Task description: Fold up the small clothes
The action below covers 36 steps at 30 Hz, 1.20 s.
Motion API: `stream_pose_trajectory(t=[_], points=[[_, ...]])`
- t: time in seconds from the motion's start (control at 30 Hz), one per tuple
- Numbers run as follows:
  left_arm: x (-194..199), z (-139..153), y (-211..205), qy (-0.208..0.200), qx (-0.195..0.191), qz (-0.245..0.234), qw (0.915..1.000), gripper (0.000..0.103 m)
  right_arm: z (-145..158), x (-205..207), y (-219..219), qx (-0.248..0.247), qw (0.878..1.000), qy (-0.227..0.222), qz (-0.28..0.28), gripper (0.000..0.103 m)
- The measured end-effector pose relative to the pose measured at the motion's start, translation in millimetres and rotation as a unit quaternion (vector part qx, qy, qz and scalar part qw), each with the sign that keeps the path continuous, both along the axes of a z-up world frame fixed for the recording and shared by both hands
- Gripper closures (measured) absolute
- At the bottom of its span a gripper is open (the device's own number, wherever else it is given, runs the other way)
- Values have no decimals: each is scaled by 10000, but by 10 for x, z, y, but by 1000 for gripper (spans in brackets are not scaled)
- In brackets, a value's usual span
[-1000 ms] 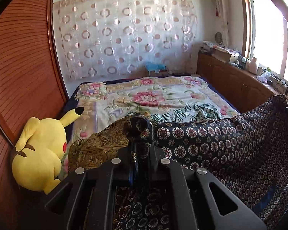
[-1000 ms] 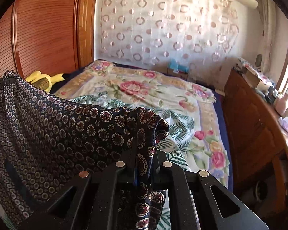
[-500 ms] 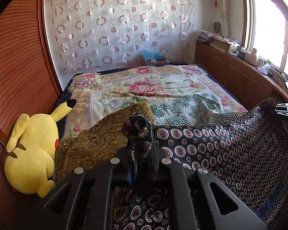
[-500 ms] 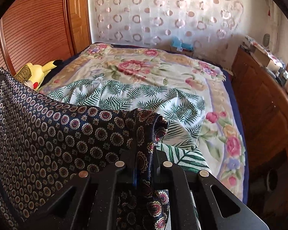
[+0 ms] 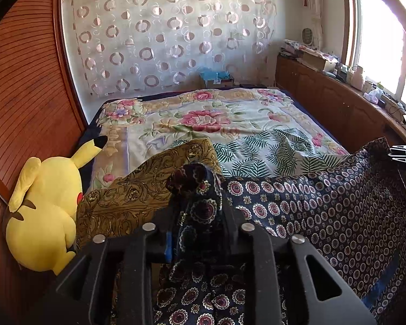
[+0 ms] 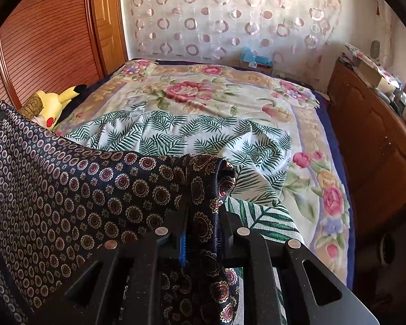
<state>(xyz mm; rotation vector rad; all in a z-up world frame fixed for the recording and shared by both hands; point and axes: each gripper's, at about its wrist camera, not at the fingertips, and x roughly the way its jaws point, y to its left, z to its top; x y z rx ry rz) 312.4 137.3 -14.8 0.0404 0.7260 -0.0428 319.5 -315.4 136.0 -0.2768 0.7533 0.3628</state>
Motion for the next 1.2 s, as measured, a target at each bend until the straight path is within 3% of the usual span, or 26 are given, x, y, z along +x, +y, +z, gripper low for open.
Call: stream_pose_trajectory(t=[0.1,0.23,0.27,0.33,0.37,0.7,0.8,1.2], points=[[-53,11,9,-42,-11,-7,10000,70,-21,-51,3,-26,10000,-57,-1,74],[-147,42,-3,-112,2,-88,9999,54,3,-183,-86,27,9999,-120,-79,44],[-173,51,-5,-100,-26,-136,9999,50,6,-223,-111,36,9999,-133,-94,44],[-222,51,-5,-86,-71,-184,9998,28,15,-319,-168,12,9998,-156,-152,44],[-262,55,-8,-120,-91,-197,9997,24,12,-367,-192,-9,9997,-156,-191,44],[-660,-11,-44,-203,-203,-272,9992,22,-51,-1068,-419,190,9994,-140,-258,44],[-761,-75,-38,-169,-231,-262,9992,15,-156,-1268,-465,204,9993,-50,-302,44],[-1059,-164,90,-35,-293,7,9996,14,-292,-1483,-552,20,9995,201,-259,45]])
